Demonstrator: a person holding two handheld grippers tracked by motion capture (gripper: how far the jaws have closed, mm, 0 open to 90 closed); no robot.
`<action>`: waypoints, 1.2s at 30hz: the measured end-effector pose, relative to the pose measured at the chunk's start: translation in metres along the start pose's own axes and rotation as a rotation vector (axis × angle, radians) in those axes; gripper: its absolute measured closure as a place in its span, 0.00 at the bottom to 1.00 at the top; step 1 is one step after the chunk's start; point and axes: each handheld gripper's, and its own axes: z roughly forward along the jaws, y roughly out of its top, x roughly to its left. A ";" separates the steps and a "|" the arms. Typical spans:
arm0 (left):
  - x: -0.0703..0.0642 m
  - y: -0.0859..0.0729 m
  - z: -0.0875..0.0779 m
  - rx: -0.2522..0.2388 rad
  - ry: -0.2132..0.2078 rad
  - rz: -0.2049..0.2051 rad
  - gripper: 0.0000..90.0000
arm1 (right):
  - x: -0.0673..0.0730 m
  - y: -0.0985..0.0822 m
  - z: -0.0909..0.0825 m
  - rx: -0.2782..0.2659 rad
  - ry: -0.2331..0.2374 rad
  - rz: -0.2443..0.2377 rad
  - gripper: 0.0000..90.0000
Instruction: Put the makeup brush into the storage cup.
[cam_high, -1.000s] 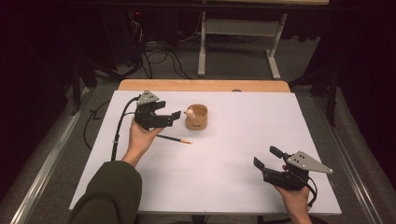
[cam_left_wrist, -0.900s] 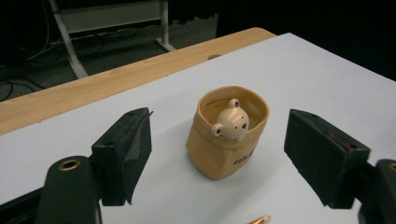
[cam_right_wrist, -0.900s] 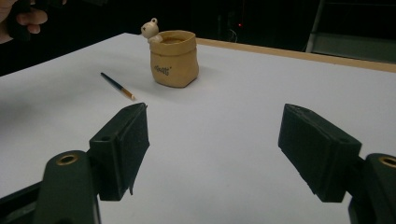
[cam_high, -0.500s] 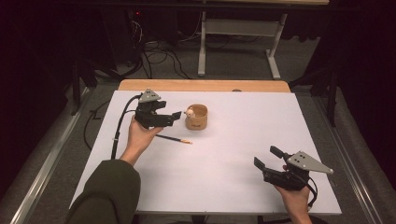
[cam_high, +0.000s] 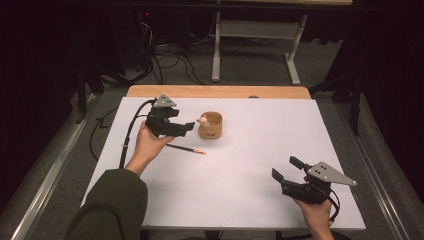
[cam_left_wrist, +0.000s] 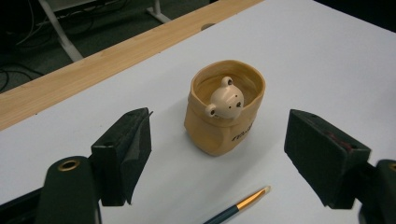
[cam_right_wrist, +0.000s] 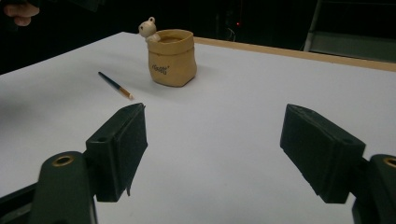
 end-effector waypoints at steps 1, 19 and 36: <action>0.000 0.000 0.000 0.004 0.000 0.001 0.26 | 0.000 0.000 0.000 0.001 -0.001 0.001 0.27; -0.003 0.009 0.003 0.143 -0.034 0.070 0.26 | -0.001 0.000 0.000 0.003 0.005 0.006 0.26; -0.004 0.012 0.012 0.266 -0.067 0.111 0.26 | -0.001 0.000 0.000 0.006 0.007 0.006 0.26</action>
